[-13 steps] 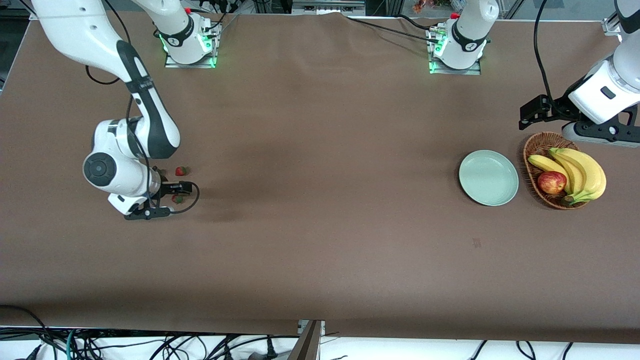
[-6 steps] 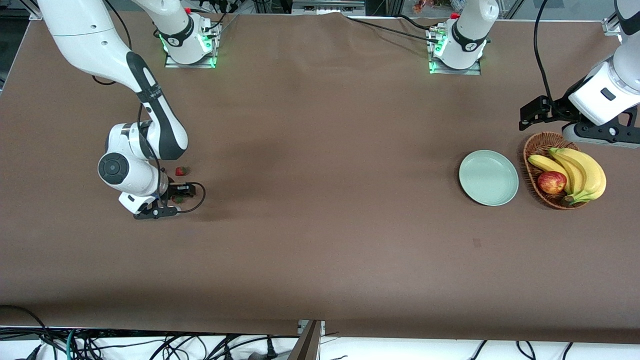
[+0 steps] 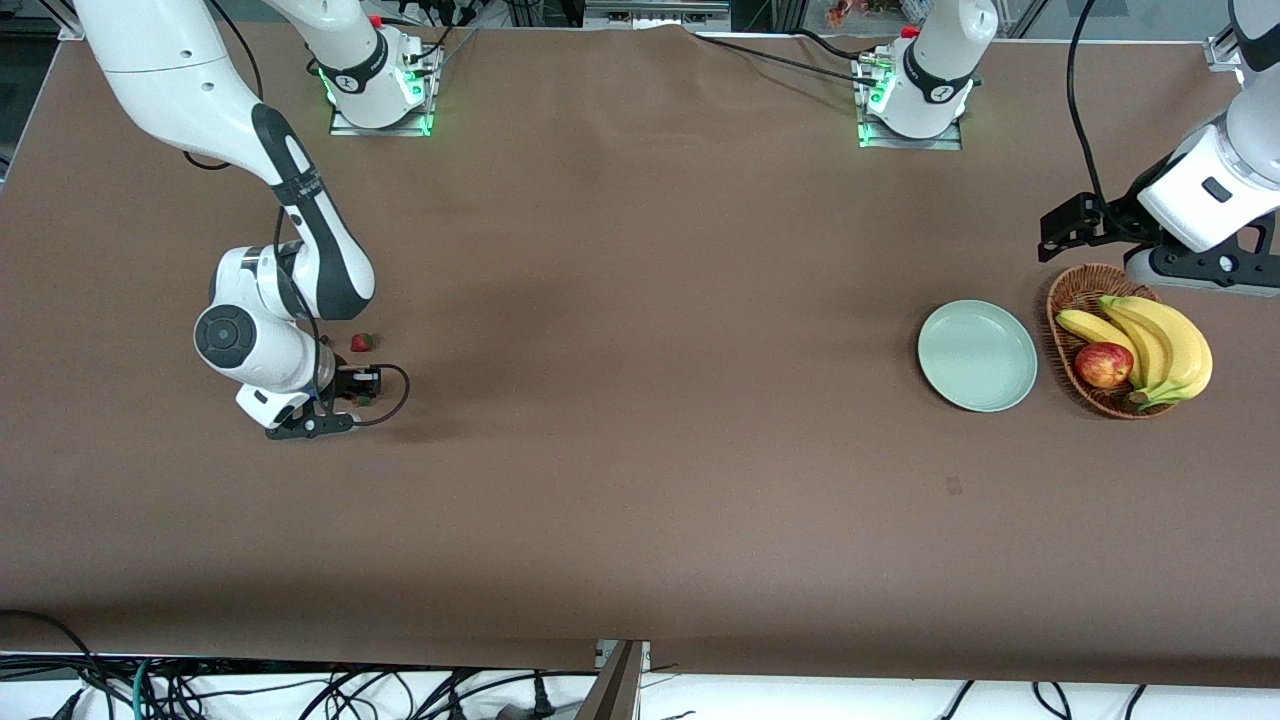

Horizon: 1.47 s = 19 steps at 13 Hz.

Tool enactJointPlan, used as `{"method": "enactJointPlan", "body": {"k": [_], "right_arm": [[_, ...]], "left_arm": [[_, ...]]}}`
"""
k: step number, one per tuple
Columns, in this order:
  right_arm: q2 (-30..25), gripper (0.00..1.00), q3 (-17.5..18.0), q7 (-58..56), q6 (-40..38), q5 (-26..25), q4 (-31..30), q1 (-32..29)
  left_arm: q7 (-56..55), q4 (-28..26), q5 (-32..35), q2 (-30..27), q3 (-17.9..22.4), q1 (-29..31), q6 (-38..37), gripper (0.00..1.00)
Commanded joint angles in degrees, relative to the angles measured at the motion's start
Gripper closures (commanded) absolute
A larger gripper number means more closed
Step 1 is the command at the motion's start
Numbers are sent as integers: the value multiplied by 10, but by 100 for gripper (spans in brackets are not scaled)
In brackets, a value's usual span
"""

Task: Collect all strawberries into plate
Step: 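Grasp one strawberry with the right gripper and lift it, then set the strawberry mid-table with the right gripper while the left gripper approaches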

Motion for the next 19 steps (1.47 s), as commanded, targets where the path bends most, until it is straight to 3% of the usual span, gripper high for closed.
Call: {"method": "enactJointPlan", "body": {"k": [1,4,7,9,14,19], "right_arm": [[-4,73,3,-14,2,8,5,-1],[-26,73,11,4,-69,8,32,10],[-57,73,62,51,-150,21,96,10],[-54,73,102,147,-217,23,156,26],[-6,72,112,392,-212,22,236,163],[115,72,112,606,-114,22,373,283]], "left_arm": [[-3,5,-4,2,-1,2,-5,0],[-4,1,-4,0,-1,4,-5,0],[-5,-5,-3,0,0,8,-5,0],[-5,-13,-3,-2,0,11,-4,0],[-5,-22,-3,-3,0,11,0,0],[-5,-25,-3,-2,0,12,3,0]]}}
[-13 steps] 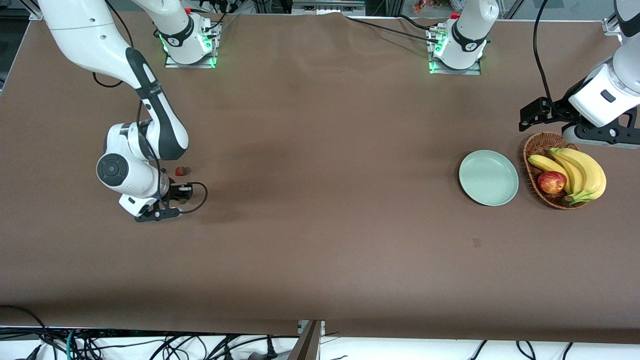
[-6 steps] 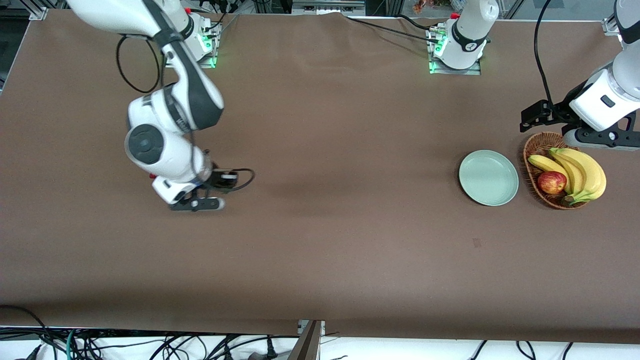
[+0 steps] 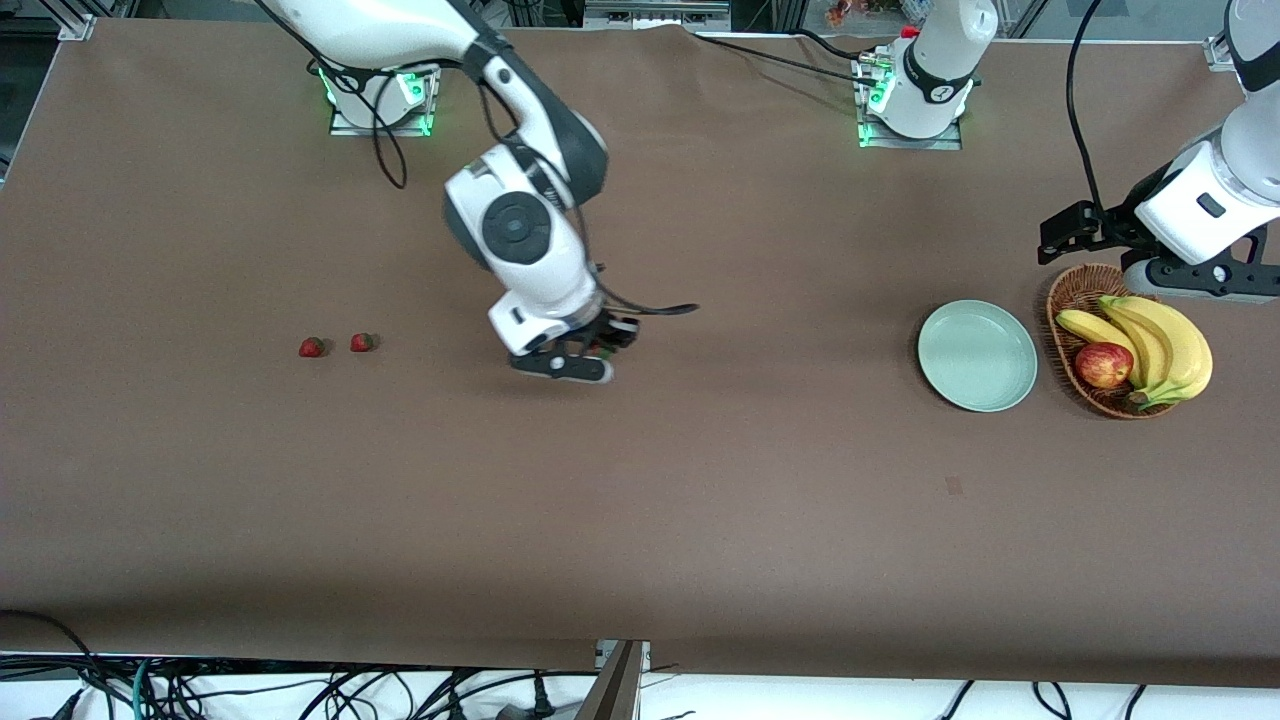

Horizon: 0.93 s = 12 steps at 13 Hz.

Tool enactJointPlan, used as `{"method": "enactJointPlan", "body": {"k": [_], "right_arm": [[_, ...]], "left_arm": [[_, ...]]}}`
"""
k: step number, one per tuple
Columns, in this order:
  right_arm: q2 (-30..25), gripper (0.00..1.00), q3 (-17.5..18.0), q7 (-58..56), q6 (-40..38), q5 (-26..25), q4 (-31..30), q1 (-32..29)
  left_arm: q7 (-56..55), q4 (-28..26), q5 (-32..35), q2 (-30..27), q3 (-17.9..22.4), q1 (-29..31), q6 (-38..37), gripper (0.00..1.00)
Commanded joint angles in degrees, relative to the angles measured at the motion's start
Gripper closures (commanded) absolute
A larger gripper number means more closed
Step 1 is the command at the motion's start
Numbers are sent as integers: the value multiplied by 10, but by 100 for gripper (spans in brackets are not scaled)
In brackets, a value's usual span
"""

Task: Collect all strawberries into plate
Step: 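Set the strawberry mid-table with the right gripper while the left gripper approaches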

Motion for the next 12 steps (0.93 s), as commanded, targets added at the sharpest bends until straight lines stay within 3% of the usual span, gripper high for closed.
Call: {"method": "enactJointPlan", "body": {"k": [1,5,9,12], "right_arm": [[80,72,-5,94,55,4,80,56],[155,72,-19,246,252,-2,81,137],[185,67,-50,317,325,-2,82,192],[193,43,-57,325,333,-2,82,199]], "left_arm": [[-3,-6,-3,-4,-3,13,5,0],[-2,-21,-3,-4,-5,18,14,0],[-2,-58,-3,-4,-5,18,56,0],[-3,-91,-3,-4,-5,18,92,0]]}}
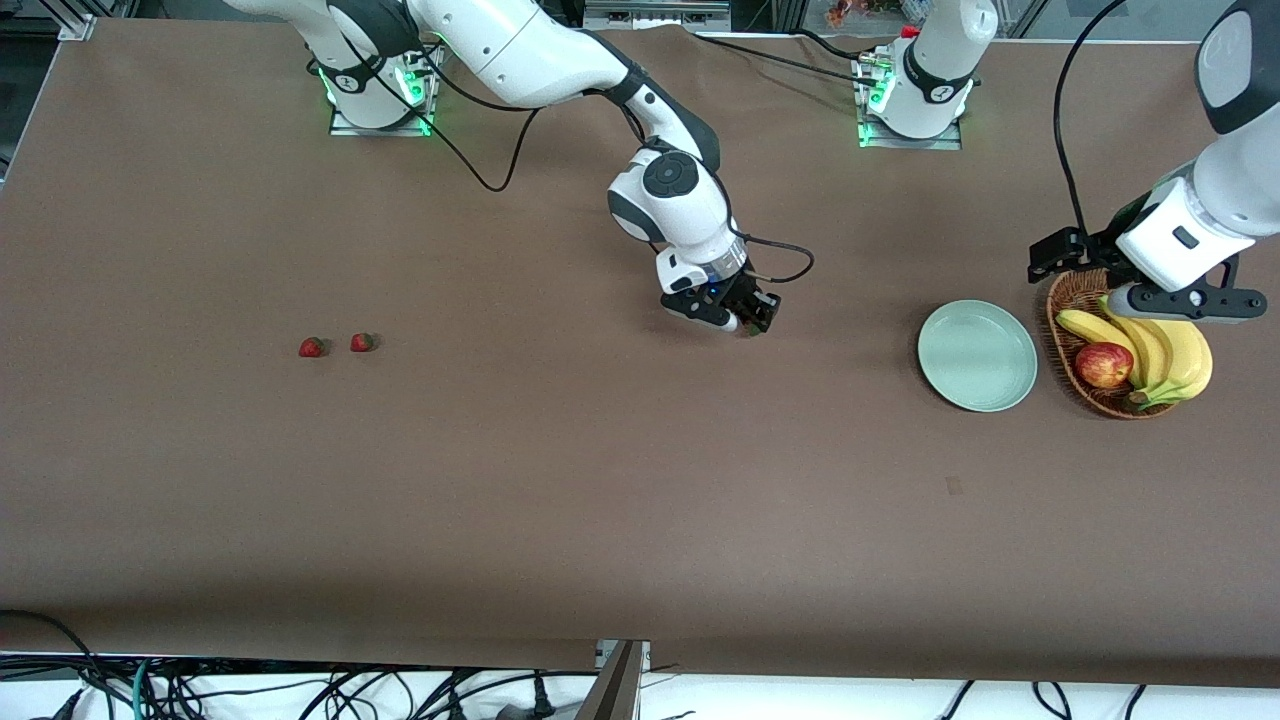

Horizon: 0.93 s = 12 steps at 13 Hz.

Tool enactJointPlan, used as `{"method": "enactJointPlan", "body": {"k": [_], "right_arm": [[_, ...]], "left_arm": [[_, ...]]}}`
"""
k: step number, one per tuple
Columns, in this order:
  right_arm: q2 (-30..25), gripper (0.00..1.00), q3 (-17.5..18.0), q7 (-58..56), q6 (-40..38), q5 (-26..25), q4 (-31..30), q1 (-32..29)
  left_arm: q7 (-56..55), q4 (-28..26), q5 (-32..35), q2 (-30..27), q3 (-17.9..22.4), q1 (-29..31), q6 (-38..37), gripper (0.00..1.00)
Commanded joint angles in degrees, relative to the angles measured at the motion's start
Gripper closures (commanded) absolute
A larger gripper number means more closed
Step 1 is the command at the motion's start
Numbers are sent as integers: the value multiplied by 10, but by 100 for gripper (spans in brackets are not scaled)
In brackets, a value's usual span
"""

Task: Collect all strawberries into plate
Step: 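Set the strawberry mid-table with the right gripper while the left gripper approaches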

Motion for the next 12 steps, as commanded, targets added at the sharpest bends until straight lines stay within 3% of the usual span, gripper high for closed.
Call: {"method": "enactJointPlan", "body": {"k": [1,4,7,12], "right_arm": [[10,37,-9,13,4,-1,20,7],[-8,33,-23,0,-14,-2,19,0],[-50,24,-27,-58,-118,-1,16,-30],[-131,18,-27,-252,-287,7,-16,-99]], "left_arm": [[-2,-40,-3,-10,-6,5,39,0],[-2,-56,-3,-9,-6,5,60,0],[-8,-89,-5,-9,-14,5,95,0],[-130,-141,-9,2,-106,5,179,0]]}}
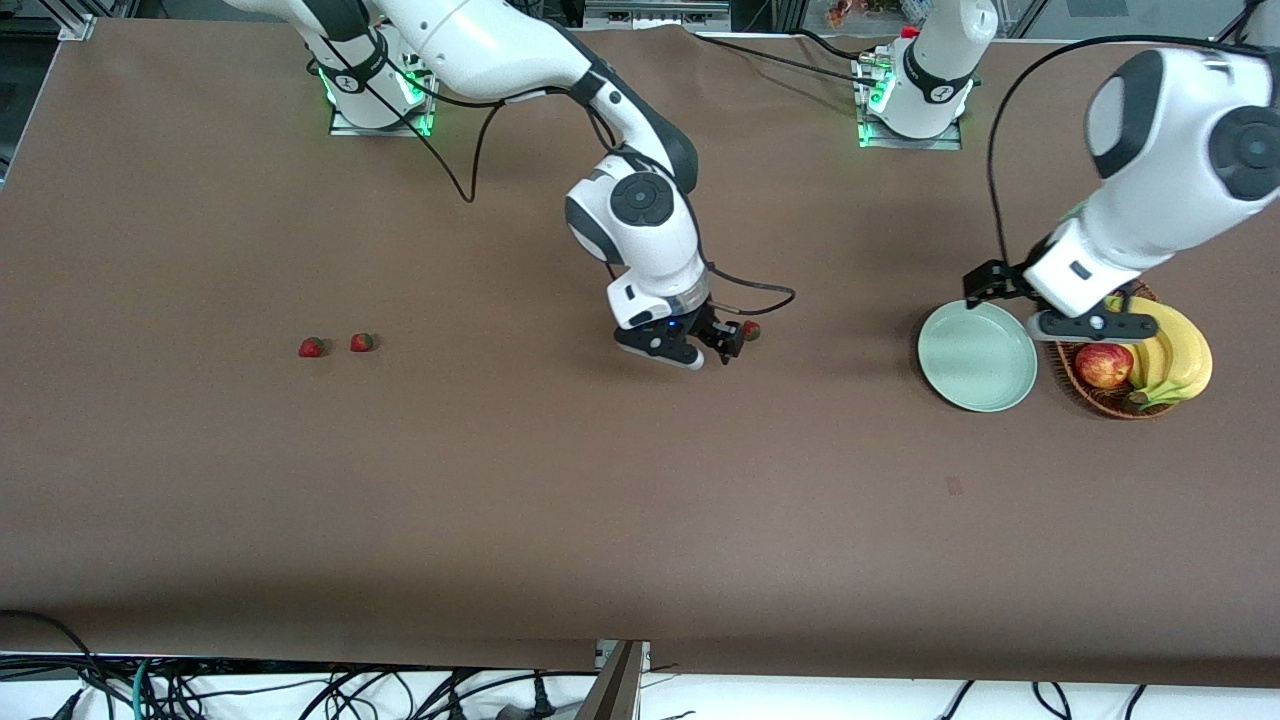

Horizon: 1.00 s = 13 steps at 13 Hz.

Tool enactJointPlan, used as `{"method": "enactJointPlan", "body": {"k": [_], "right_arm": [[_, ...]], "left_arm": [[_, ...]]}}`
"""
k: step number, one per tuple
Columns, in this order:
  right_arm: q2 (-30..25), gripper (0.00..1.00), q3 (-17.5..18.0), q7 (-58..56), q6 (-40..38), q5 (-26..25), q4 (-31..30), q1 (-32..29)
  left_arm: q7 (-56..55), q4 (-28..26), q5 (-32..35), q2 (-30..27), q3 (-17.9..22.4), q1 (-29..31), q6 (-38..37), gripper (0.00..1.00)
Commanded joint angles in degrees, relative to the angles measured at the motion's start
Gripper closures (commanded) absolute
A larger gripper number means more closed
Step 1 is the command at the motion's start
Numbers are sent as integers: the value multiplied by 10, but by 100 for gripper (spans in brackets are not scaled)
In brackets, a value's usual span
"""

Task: Collect all strawberries into plate
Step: 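Set the strawberry mid-table with the right gripper while the left gripper approaches, then grasp the strawberry with the left gripper while the right gripper reaches another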

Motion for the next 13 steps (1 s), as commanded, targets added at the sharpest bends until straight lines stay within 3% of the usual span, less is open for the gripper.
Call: {"method": "enactJointPlan", "body": {"k": [1,6,9,11,13], "right_arm": [[-63,18,5,-108,-80,8,-46,-43],[-173,18,3,-323,-255,51,-85,-147],[-270,17,-4,-473,-287,51,-184,-217],[-315,16,-52,-565,-275,51,-252,-221],[-327,15,-89,-620,-275,51,-279,-221]], "left_arm": [[-76,-23,-10,8,-64,4,45,0],[-274,-29,-3,80,-194,-1,158,0],[-372,-29,67,141,-203,-38,213,0],[-456,-29,143,200,-204,-55,259,0],[-497,-29,192,244,-204,-56,299,0]]}}
